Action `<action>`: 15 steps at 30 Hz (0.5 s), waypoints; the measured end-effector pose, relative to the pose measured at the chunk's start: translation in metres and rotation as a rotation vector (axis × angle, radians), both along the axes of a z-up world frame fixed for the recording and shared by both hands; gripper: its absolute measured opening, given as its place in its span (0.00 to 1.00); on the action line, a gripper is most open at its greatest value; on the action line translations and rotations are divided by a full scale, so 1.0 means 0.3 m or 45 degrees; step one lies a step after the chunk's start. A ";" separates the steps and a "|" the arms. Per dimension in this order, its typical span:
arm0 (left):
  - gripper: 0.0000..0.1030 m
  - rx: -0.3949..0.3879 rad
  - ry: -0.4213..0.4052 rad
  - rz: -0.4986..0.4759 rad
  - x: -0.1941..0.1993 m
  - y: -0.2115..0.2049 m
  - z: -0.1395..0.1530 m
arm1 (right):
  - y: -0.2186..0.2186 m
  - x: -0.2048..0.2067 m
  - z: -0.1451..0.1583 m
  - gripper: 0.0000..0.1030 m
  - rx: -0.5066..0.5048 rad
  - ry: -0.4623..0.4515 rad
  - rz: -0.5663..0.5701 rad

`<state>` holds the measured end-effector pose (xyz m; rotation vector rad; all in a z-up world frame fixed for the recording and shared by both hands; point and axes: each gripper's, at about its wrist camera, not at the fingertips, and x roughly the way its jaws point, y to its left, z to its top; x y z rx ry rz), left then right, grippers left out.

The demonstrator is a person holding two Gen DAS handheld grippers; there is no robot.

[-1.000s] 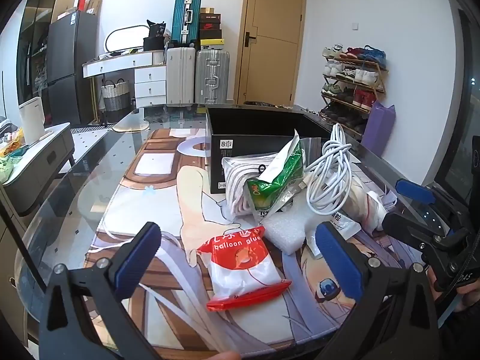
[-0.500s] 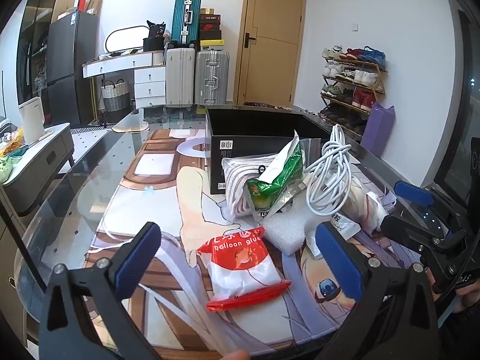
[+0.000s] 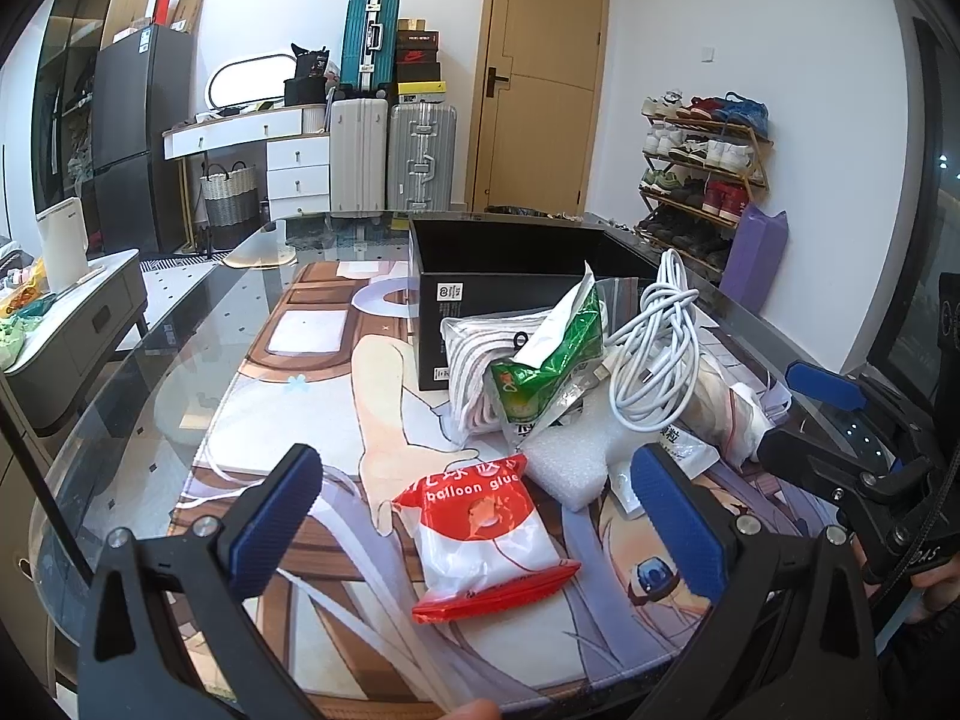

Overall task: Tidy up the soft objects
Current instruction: 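Move both grippers toward the pile of items beside the black box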

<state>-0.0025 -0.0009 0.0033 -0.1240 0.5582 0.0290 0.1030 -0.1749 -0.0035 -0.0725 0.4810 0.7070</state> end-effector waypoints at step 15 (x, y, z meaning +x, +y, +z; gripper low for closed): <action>1.00 0.003 0.002 -0.002 -0.003 0.001 0.000 | -0.010 0.002 -0.008 1.00 0.004 0.004 -0.006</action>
